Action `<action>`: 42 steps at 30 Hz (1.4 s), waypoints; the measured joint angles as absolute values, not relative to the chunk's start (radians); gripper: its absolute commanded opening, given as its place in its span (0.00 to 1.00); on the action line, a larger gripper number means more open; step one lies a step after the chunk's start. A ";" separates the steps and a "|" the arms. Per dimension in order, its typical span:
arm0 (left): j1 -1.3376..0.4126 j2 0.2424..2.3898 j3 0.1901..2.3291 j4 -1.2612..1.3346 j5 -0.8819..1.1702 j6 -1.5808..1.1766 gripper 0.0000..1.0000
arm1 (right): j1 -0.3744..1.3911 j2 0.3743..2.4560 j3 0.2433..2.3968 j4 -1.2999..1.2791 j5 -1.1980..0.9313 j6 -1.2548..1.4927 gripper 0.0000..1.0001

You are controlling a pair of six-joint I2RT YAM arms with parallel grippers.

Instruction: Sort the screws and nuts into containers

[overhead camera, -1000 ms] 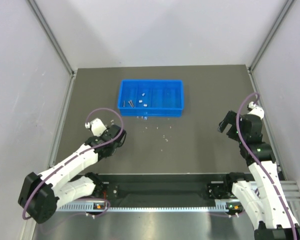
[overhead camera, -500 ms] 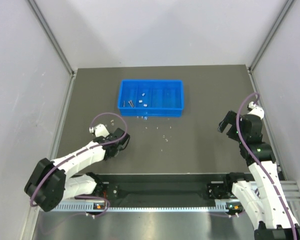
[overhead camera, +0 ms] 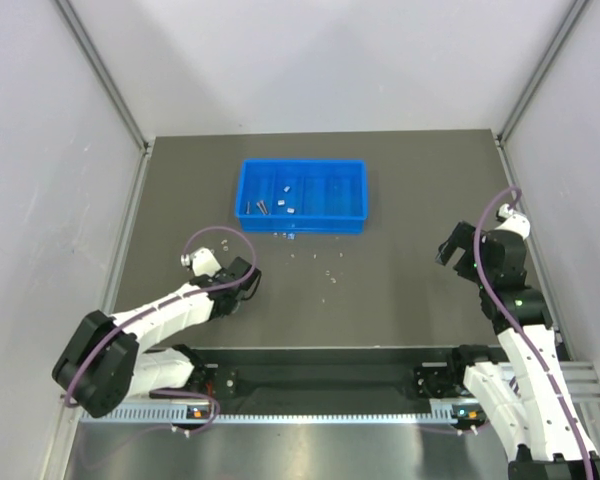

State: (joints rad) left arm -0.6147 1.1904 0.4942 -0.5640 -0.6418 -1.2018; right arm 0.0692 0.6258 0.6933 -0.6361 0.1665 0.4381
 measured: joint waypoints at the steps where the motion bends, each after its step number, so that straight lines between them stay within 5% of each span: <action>1: -0.615 1.192 0.493 -0.560 -0.645 -1.204 0.32 | 0.069 0.624 0.693 -0.636 0.167 0.438 1.00; 7: -0.615 1.186 0.489 -0.552 -0.645 -1.218 0.18 | 0.069 0.622 0.693 -0.636 0.168 0.438 1.00; 27: -0.615 1.201 0.655 -0.539 -0.574 -1.076 0.22 | 0.070 0.622 0.693 -0.636 0.169 0.438 1.00; 30: -0.615 1.245 0.715 -0.533 -0.577 -1.045 0.34 | 0.069 0.623 0.693 -0.636 0.171 0.438 1.00; 32: -0.615 1.270 0.752 -0.537 -0.580 -1.034 0.56 | 0.069 0.623 0.693 -0.637 0.173 0.438 1.00; 35: -0.615 1.269 0.765 -0.554 -0.583 -1.033 0.70 | 0.069 0.623 0.693 -0.636 0.174 0.438 1.00; 42: -0.615 1.222 0.700 -0.626 -0.552 -1.077 0.68 | 0.069 0.641 0.693 -0.636 0.174 0.438 1.00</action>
